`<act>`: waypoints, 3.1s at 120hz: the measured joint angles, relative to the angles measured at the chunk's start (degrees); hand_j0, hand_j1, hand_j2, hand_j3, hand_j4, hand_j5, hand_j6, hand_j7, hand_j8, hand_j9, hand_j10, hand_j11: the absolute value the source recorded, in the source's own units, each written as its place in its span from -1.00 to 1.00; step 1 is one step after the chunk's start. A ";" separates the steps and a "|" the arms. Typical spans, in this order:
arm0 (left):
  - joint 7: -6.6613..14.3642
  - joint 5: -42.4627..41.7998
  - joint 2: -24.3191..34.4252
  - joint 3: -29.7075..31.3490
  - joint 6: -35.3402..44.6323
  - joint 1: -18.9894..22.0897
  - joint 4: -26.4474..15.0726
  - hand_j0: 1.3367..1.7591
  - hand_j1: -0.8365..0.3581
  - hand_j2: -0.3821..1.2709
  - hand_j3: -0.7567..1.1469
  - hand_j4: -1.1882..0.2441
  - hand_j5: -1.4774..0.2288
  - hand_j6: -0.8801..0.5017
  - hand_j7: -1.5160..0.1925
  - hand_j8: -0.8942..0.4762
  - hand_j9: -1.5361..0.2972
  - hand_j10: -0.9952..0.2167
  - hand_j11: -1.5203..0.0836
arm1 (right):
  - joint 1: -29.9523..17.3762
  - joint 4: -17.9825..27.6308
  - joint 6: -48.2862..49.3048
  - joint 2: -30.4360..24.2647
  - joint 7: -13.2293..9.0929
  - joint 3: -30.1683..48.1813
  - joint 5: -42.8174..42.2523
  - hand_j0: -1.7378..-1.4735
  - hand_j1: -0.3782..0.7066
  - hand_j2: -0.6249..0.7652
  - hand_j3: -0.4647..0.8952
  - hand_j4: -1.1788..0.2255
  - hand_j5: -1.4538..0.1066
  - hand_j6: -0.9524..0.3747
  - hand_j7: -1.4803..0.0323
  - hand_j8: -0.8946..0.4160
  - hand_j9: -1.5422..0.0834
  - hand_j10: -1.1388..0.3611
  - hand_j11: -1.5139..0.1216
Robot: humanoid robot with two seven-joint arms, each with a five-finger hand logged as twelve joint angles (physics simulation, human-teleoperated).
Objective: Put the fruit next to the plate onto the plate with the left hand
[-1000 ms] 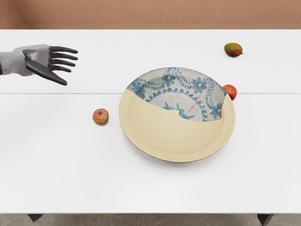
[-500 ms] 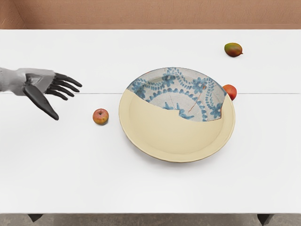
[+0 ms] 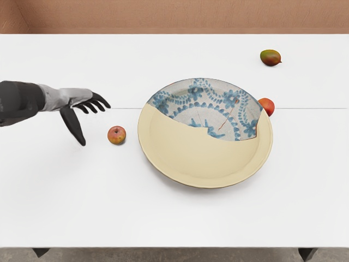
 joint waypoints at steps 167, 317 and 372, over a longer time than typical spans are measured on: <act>12.15 1.88 -18.17 18.70 27.91 -6.51 -1.19 0.52 0.48 -0.47 -0.20 0.30 0.35 -0.10 0.39 -0.07 0.32 0.22 0.49 | 0.08 -0.09 -0.06 0.00 0.01 0.07 0.00 -0.40 -0.87 -0.11 -0.32 0.63 0.81 0.38 0.90 0.31 0.84 0.47 0.80; 12.16 6.49 -22.11 19.53 33.50 -1.89 2.52 0.52 -0.03 -0.39 -0.20 -0.08 -0.07 -0.48 -0.03 -0.46 -0.07 -0.23 0.04 | 0.09 -0.18 -0.06 0.00 0.26 0.03 0.00 -0.40 -0.87 -0.11 -0.32 0.63 0.81 0.38 0.90 0.31 0.84 0.47 0.80; 12.06 8.75 -22.05 19.46 35.18 -0.18 3.15 0.35 -0.21 -0.34 0.22 -0.50 -0.46 -0.23 -0.48 -0.18 -0.52 -0.64 -0.47 | 0.08 -0.18 -0.06 0.00 0.26 0.03 0.00 -0.40 -0.87 -0.11 -0.32 0.63 0.81 0.38 0.90 0.31 0.84 0.47 0.80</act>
